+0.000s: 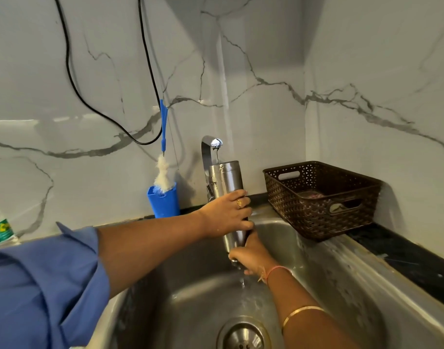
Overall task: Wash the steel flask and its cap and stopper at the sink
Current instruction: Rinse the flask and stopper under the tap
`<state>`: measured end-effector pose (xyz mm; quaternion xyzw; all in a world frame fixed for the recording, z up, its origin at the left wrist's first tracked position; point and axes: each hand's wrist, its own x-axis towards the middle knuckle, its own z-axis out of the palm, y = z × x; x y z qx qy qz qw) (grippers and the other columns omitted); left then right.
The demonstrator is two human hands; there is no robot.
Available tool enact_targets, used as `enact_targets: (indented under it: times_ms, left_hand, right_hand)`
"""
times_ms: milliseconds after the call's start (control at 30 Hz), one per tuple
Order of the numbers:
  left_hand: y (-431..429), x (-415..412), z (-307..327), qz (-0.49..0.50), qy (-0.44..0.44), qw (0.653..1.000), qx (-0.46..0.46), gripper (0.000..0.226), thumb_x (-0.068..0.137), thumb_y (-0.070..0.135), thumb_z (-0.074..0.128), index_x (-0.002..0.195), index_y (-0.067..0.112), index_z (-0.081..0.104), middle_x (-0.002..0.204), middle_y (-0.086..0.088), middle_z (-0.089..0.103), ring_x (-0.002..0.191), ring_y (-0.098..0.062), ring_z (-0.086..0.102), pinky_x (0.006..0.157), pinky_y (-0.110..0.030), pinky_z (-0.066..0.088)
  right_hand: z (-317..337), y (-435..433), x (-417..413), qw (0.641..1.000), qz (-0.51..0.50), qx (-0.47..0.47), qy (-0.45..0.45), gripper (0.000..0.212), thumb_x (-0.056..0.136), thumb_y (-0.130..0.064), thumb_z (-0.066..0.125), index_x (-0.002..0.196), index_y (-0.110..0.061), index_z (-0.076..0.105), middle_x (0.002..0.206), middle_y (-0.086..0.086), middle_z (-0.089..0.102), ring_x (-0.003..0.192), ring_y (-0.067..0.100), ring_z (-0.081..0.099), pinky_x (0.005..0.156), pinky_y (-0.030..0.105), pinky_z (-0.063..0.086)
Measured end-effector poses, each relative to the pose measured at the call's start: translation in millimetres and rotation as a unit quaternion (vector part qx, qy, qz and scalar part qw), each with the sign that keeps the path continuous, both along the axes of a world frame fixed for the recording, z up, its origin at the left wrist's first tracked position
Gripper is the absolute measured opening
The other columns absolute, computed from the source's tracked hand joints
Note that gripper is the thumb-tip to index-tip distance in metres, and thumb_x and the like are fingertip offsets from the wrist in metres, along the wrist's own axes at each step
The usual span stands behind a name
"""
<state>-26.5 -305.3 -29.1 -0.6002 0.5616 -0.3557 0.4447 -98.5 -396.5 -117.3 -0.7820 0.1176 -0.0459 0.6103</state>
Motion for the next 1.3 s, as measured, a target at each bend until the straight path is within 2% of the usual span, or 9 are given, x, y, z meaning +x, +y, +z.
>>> enact_targets:
  times_ms: [100, 333, 467, 633, 767, 933, 1000, 1100, 1300]
  left_hand:
    - [5, 7, 3, 0.002, 0.015, 1.000, -0.005, 0.058, 0.057, 0.027, 0.084, 0.111, 0.034, 0.064, 0.099, 0.002, 0.067, 0.105, -0.024, 0.062, 0.104, -0.045, 0.039]
    - [19, 20, 2, -0.011, 0.077, 0.994, -0.072, 0.085, 0.053, 0.023, 0.088, 0.128, 0.030, 0.049, 0.116, -0.004, 0.062, 0.113, -0.029, 0.058, 0.102, -0.059, 0.034]
    - [25, 30, 12, -0.050, 0.101, 0.988, -0.101, 0.086, 0.050, 0.036, 0.088, 0.125, 0.026, 0.046, 0.114, -0.008, 0.064, 0.108, -0.030, 0.061, 0.096, -0.061, 0.038]
    - [39, 41, 47, 0.157, 0.126, 0.964, -0.173, 0.097, 0.061, 0.081, 0.054, 0.141, 0.029, 0.036, 0.146, -0.004, 0.038, 0.139, -0.029, 0.028, 0.109, -0.061, 0.012]
    - [45, 43, 57, 0.186, 0.381, 0.821, -0.382, 0.105, 0.053, 0.090, 0.041, 0.139, 0.030, 0.039, 0.149, -0.006, 0.030, 0.140, -0.030, 0.022, 0.111, -0.056, 0.027]
    - [38, 37, 60, 0.255, 0.663, 0.353, -0.609, 0.077, 0.079, 0.064, 0.059, 0.141, 0.023, 0.036, 0.138, -0.007, 0.041, 0.125, -0.038, 0.045, 0.097, -0.052, 0.044]
    - [36, 32, 63, 0.247, 0.731, 0.230, -0.593, 0.065, 0.083, 0.048, 0.066, 0.134, 0.019, 0.039, 0.134, -0.012, 0.044, 0.114, -0.039, 0.050, 0.088, -0.053, 0.049]
    - [33, 26, 66, 0.234, 0.740, 0.213, -0.593, 0.054, 0.082, 0.033, 0.070, 0.125, 0.013, 0.042, 0.117, -0.014, 0.049, 0.101, -0.034, 0.053, 0.078, -0.049, 0.050]
    - [16, 9, 51, 0.234, 0.715, 0.347, -0.560, 0.058, 0.072, 0.033, 0.079, 0.117, 0.014, 0.048, 0.111, -0.012, 0.056, 0.095, -0.028, 0.059, 0.079, -0.048, 0.056]
  right_hand:
    - [1, 1, 0, 1.000, 0.022, 0.011, -0.008, 0.086, 0.083, -0.005, 0.058, 0.146, -0.033, 0.007, 0.130, 0.003, 0.046, 0.092, 0.013, 0.057, 0.051, 0.016, 0.043]
    - [-4, 1, 6, 0.993, 0.003, 0.034, -0.112, 0.091, 0.083, -0.021, 0.068, 0.149, -0.035, 0.008, 0.142, 0.003, 0.038, 0.120, 0.024, 0.049, 0.097, 0.040, 0.047]
    - [-5, 1, 9, 0.988, -0.022, 0.020, -0.150, 0.067, 0.075, -0.029, 0.073, 0.129, -0.038, 0.036, 0.129, 0.005, 0.049, 0.106, 0.023, 0.057, 0.091, 0.047, 0.052]
    - [-5, -3, 11, 0.985, -0.023, 0.021, -0.172, 0.057, 0.077, -0.021, 0.074, 0.119, -0.035, 0.038, 0.122, 0.007, 0.052, 0.101, 0.024, 0.059, 0.084, 0.038, 0.054]
    - [-6, -5, 11, 0.984, -0.017, 0.043, -0.175, 0.052, 0.080, -0.015, 0.072, 0.116, -0.031, 0.039, 0.115, 0.008, 0.058, 0.094, 0.027, 0.063, 0.065, 0.025, 0.048]
    - [0, -6, 4, 0.984, -0.001, 0.082, -0.159, 0.053, 0.085, -0.012, 0.068, 0.124, -0.029, 0.036, 0.104, -0.002, 0.055, 0.080, 0.017, 0.060, 0.057, 0.024, 0.051]
    - [0, -7, 3, 0.986, 0.012, 0.089, -0.142, 0.053, 0.086, -0.010, 0.067, 0.122, -0.031, 0.034, 0.100, -0.007, 0.052, 0.077, 0.011, 0.058, 0.059, 0.019, 0.050]
    - [0, -6, 3, 0.990, 0.033, 0.089, -0.106, 0.056, 0.085, -0.009, 0.067, 0.124, -0.031, 0.033, 0.107, -0.003, 0.055, 0.081, 0.013, 0.059, 0.058, 0.019, 0.050]
    - [-1, 0, 4, 0.988, 0.048, 0.144, 0.025, 0.051, 0.087, -0.008, 0.060, 0.131, -0.021, 0.039, 0.119, 0.013, 0.056, 0.104, 0.031, 0.058, 0.076, 0.043, 0.053]
